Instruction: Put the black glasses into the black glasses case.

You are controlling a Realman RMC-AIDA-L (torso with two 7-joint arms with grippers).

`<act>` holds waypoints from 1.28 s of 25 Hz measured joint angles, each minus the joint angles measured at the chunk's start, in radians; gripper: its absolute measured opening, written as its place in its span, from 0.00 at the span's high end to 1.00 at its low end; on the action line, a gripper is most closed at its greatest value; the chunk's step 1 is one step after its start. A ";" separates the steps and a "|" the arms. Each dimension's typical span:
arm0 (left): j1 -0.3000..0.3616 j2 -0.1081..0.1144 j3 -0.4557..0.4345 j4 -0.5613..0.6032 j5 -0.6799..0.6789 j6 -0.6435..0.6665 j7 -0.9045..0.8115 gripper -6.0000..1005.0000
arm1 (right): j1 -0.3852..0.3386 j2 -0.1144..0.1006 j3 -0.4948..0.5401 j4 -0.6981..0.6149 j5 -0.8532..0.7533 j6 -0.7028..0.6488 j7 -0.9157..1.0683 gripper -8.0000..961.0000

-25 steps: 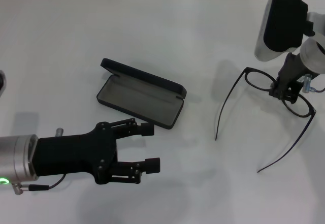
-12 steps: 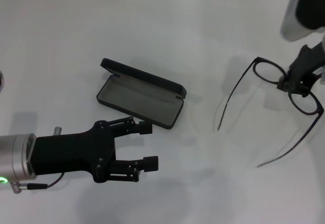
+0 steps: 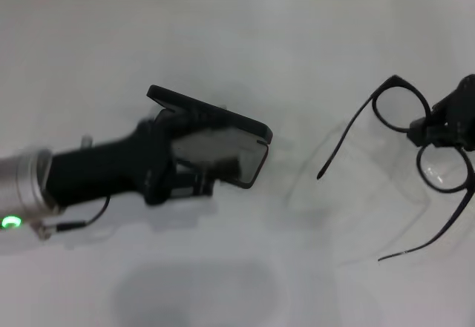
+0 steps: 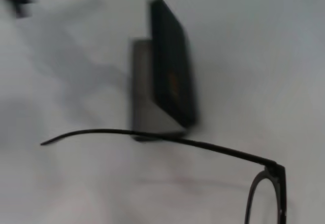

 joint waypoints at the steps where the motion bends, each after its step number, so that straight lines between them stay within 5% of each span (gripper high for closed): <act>1: -0.011 -0.005 0.000 -0.004 -0.041 0.001 0.001 0.12 | 0.002 -0.013 0.053 0.055 0.050 -0.048 -0.048 0.88; 8: -0.069 -0.035 0.004 -0.007 -0.151 0.010 0.009 0.15 | -0.016 -0.068 0.090 0.197 0.261 -0.150 -0.143 0.88; 10: -0.089 -0.041 0.008 -0.008 -0.145 0.010 0.004 0.24 | -0.016 -0.073 0.091 0.237 0.298 -0.157 -0.168 0.88; 14: -0.133 -0.050 0.019 -0.028 -0.137 0.010 0.010 0.41 | -0.014 -0.053 0.092 0.285 0.306 -0.139 -0.198 0.88; 20: -0.191 -0.053 0.023 -0.109 -0.143 -0.017 0.064 0.65 | 0.005 0.004 0.086 0.308 0.311 -0.129 -0.219 0.88; 24: -0.200 -0.053 0.024 -0.113 -0.142 -0.028 0.074 0.84 | 0.038 0.009 0.082 0.359 0.313 -0.128 -0.230 0.88; 32: -0.205 -0.054 0.060 -0.115 -0.138 -0.028 0.094 1.00 | 0.077 0.016 0.080 0.414 0.338 -0.124 -0.256 0.88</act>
